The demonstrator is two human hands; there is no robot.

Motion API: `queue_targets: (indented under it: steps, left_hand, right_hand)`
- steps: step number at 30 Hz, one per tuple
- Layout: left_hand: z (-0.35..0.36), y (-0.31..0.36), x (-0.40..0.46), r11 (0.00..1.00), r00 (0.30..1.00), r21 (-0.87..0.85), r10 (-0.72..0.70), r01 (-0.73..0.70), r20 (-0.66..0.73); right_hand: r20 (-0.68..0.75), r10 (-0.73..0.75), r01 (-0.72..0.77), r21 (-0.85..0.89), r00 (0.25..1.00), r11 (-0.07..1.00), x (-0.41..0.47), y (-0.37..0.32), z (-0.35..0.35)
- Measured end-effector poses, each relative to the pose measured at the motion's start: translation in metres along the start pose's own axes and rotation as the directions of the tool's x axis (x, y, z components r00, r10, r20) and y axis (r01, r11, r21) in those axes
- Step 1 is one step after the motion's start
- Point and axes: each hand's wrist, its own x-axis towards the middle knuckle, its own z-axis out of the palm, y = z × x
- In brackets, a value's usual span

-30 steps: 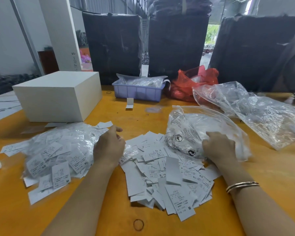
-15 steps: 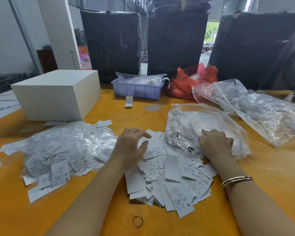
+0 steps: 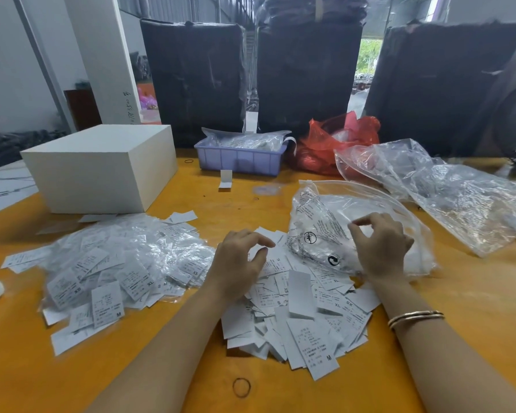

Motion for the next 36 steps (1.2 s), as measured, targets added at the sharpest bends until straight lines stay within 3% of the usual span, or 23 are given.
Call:
queue_targets:
  steps: [3, 5, 7, 10, 13, 18, 20, 23, 25, 27, 30, 33, 36]
  left_hand:
    - [-0.002, 0.001, 0.002, 0.997, 0.998, -0.073, 0.022, -0.026, -0.053]
    - [-0.004, 0.003, 0.003, 0.985, 0.999, -0.169, 0.039, -0.043, -0.027]
    - [-0.006, 0.006, 0.002, 0.957, 0.999, -0.288, 0.029, -0.016, 0.042]
    - [-0.008, 0.010, 0.000, 0.882, 0.983, -0.464, 0.008, 0.081, 0.186]
    - [-0.009, 0.010, 0.000, 0.827, 0.968, -0.535, -0.042, 0.172, 0.247]
    - [-0.003, 0.007, 0.006, 0.818, 0.977, -0.536, -0.156, 0.210, 0.145]
    - [-0.002, 0.004, 0.007, 0.770, 0.965, -0.583, -0.226, 0.261, 0.133]
    - [-0.002, 0.000, 0.008, 0.701, 0.938, -0.632, -0.320, 0.329, 0.134]
    - [-0.002, 0.000, 0.008, 0.682, 0.931, -0.646, -0.336, 0.343, 0.139]
    - [-0.002, 0.000, 0.007, 0.671, 0.932, -0.659, -0.331, 0.341, 0.146]
    - [-0.003, 0.000, 0.008, 0.664, 0.933, -0.668, -0.332, 0.337, 0.140]
    - [-0.003, 0.001, 0.009, 0.670, 0.926, -0.655, -0.353, 0.350, 0.133]
    - [-0.001, 0.001, 0.010, 0.682, 0.922, -0.636, -0.366, 0.360, 0.130]
  right_hand:
    - [-0.062, -0.151, 0.161, 0.210, 0.987, 0.964, -0.004, -0.022, -0.007]
    - [0.060, -0.298, 0.246, 0.424, 0.953, 0.872, -0.009, -0.039, -0.010]
    - [0.255, -0.412, 0.194, 0.595, 0.875, 0.780, -0.019, -0.052, -0.011]
    - [0.460, -0.462, 0.039, 0.675, 0.758, 0.737, -0.028, -0.058, -0.008]
    - [0.493, -0.457, -0.001, 0.681, 0.740, 0.733, -0.030, -0.059, -0.005]
    - [0.546, -0.413, -0.063, 0.654, 0.729, 0.754, -0.028, -0.056, -0.007]
    - [0.615, -0.442, 0.004, 0.581, 0.653, 0.814, -0.023, -0.049, -0.012]
    - [0.744, -0.476, 0.237, 0.413, 0.469, 0.879, -0.017, -0.042, -0.016]
    - [0.791, -0.447, 0.326, 0.329, 0.417, 0.886, -0.017, -0.040, -0.014]
    - [0.771, -0.453, 0.309, 0.341, 0.447, 0.888, -0.018, -0.040, -0.010]
    - [0.670, -0.477, 0.078, 0.533, 0.569, 0.843, -0.023, -0.045, -0.009]
    - [0.612, -0.362, -0.167, 0.637, 0.704, 0.752, -0.027, -0.046, -0.005]
    - [0.565, -0.277, -0.273, 0.699, 0.777, 0.661, -0.029, -0.051, 0.000]
